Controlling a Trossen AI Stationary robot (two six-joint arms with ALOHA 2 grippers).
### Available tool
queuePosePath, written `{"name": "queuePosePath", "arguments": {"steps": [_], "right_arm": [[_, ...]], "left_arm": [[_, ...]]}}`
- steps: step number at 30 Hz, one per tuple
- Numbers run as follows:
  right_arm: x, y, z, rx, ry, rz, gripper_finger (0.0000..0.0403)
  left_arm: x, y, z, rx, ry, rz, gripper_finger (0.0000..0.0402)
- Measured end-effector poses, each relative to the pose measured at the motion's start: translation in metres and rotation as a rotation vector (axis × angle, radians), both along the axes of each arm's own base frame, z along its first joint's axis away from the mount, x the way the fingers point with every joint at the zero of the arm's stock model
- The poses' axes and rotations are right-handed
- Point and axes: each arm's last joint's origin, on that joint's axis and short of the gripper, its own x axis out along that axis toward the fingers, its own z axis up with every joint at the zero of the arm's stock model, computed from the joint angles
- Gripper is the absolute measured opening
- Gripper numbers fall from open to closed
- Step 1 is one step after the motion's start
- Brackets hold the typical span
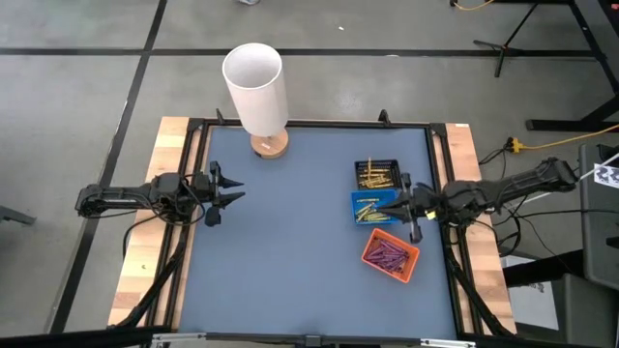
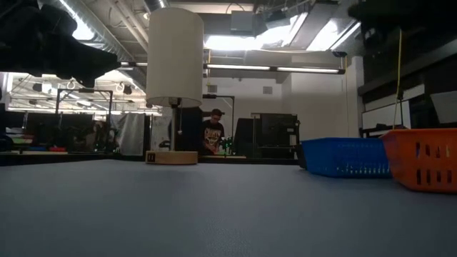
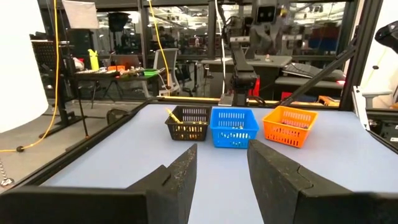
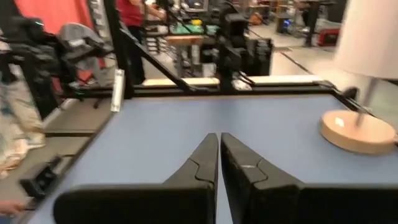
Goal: Sort crayons
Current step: Return to Home Position
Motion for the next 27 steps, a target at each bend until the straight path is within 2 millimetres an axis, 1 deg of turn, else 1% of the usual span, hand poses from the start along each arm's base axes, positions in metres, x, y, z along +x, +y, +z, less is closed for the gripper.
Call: {"name": "queuePosePath", "arguments": {"steps": [3,6,12,17,21,25,27], "right_arm": [[-0.002,-0.004,-0.011,-0.009,0.02,-0.05,0.0019],[-0.005,-0.01,-0.016,-0.001,0.006,-0.063,0.0019],[-0.007,-0.026,-0.033,0.016,0.038,-0.014,0.0019],[-0.007,-0.036,-0.041,0.064,0.035,-0.033,0.0019],[-0.011,-0.035,-0.047,0.082,0.046,0.007,0.0019],[-0.019,-0.031,-0.052,0.083,0.014,0.053,0.0019],[-0.024,-0.03,-0.052,0.083,-0.024,0.063,0.0019]], "left_arm": [[0.0,0.0,0.0,0.0,0.0,0.0,0.0128],[0.0,0.0,0.0,0.0,0.0,0.0,0.0127],[0.0,0.0,0.0,0.0,0.0,0.0,0.0127],[0.0,0.0,0.0,0.0,0.0,0.0,0.0128],[0.0,0.0,0.0,0.0,0.0,0.0,0.0127],[0.0,0.0,0.0,0.0,0.0,0.0,0.0128],[0.0,0.0,0.0,0.0,0.0,0.0,0.0128]]}}
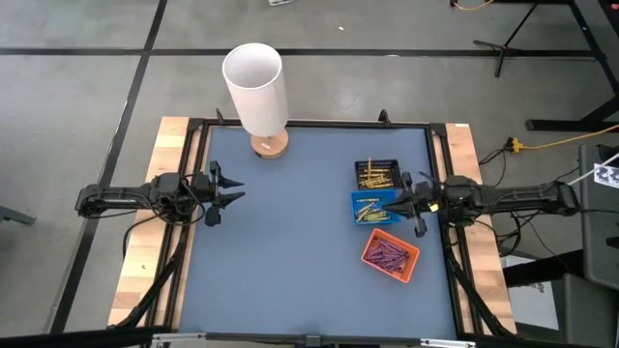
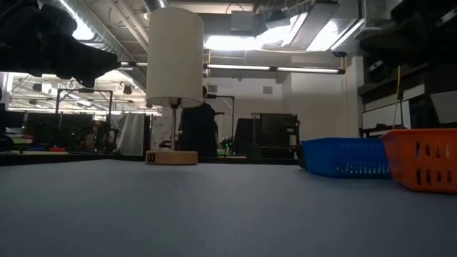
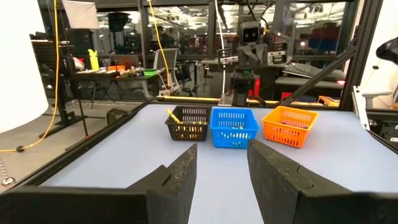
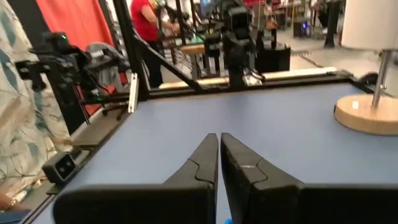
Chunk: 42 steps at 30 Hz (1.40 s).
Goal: Sort crayons
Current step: Return to Home Position
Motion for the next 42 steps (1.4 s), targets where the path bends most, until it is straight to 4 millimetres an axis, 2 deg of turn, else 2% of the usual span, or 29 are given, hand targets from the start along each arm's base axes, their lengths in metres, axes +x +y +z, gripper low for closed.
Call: {"name": "queuePosePath", "arguments": {"steps": [10,19,42], "right_arm": [[-0.019,-0.002,0.0,-0.059,-0.152,-0.066,0.0019],[-0.033,-0.005,-0.009,-0.077,-0.092,-0.144,0.0019],[-0.033,-0.005,-0.007,-0.128,-0.112,-0.149,0.0019]], "left_arm": [[0.0,0.0,0.0,0.0,0.0,0.0,0.0127],[0.0,0.0,0.0,0.0,0.0,0.0,0.0128],[0.0,0.0,0.0,0.0,0.0,0.0,0.0128]]}}
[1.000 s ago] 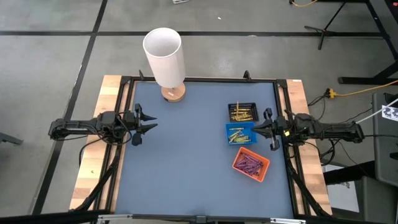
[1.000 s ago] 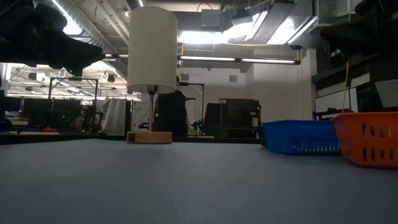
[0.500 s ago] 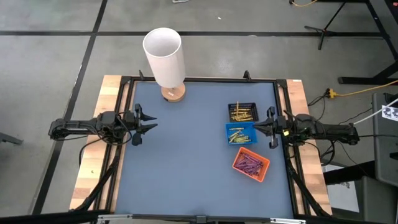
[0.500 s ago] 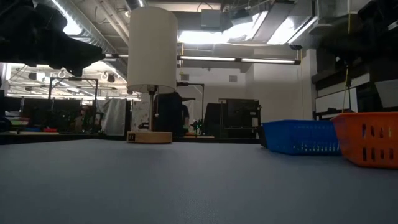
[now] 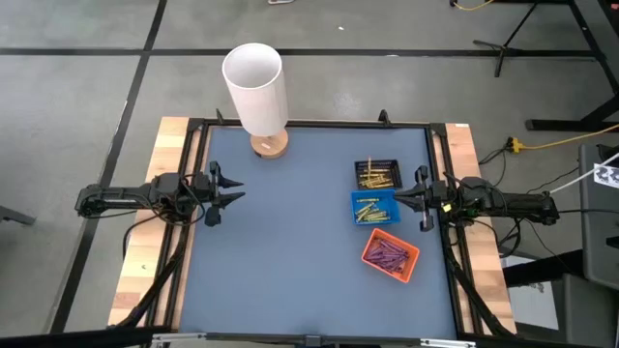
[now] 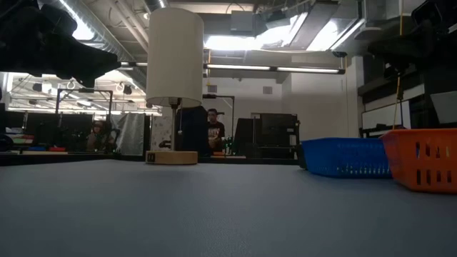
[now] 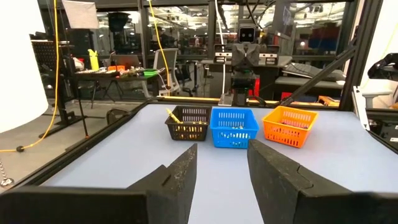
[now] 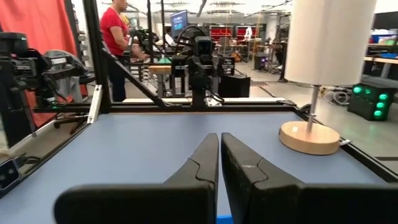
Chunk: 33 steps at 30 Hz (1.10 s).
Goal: Sort crayons
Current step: Return to Home Position
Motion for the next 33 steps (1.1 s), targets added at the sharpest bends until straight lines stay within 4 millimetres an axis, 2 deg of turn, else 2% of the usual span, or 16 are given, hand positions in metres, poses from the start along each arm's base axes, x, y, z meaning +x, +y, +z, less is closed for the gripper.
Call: {"name": "queuePosePath", "arguments": {"steps": [8,13,19,33], "right_arm": [[0.0,0.001,0.001,-0.004,-0.007,0.024,0.0019],[0.007,0.001,-0.017,-0.005,-0.057,0.026,0.0019],[0.007,0.001,-0.017,-0.022,-0.061,0.024,0.0019],[0.008,0.001,-0.026,-0.023,0.038,0.008,0.0019]], "left_arm": [[0.0,0.0,0.0,0.0,0.0,0.0,0.0128],[0.0,0.0,0.0,0.0,0.0,0.0,0.0127],[0.0,0.0,0.0,0.0,-0.001,0.0,0.0128],[0.0,0.0,0.0,0.0,-0.001,0.0,0.0128]]}}
